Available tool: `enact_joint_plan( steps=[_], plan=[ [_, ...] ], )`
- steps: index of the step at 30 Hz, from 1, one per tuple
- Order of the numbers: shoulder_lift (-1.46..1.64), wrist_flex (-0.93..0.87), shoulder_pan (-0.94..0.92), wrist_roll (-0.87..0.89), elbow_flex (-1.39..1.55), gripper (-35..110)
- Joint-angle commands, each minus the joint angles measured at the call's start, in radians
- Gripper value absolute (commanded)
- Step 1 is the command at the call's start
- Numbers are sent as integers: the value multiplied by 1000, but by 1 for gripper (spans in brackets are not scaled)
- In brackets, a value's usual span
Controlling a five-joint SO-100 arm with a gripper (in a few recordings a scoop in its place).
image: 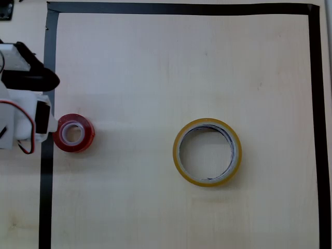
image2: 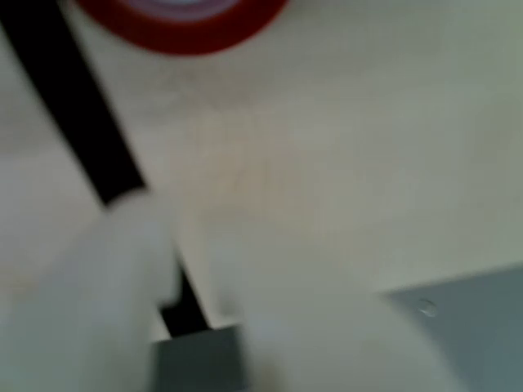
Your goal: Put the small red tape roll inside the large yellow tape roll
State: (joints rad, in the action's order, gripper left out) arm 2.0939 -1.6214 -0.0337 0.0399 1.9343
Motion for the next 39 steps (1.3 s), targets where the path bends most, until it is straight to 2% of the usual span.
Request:
enact_joint_plan(
  steps=[1, 12, 16, 21, 31, 39],
  plan=[
    [-55, -25, 0, 2, -51, 0],
    [-117, 0, 5, 2, 8, 0],
    [-155, 74, -21, -2, 35, 1],
    [-155, 135, -44, -14, 55, 13],
    [-138, 319, -41, -20, 232, 15],
    [-218, 400, -11, -12, 247, 15]
  ],
)
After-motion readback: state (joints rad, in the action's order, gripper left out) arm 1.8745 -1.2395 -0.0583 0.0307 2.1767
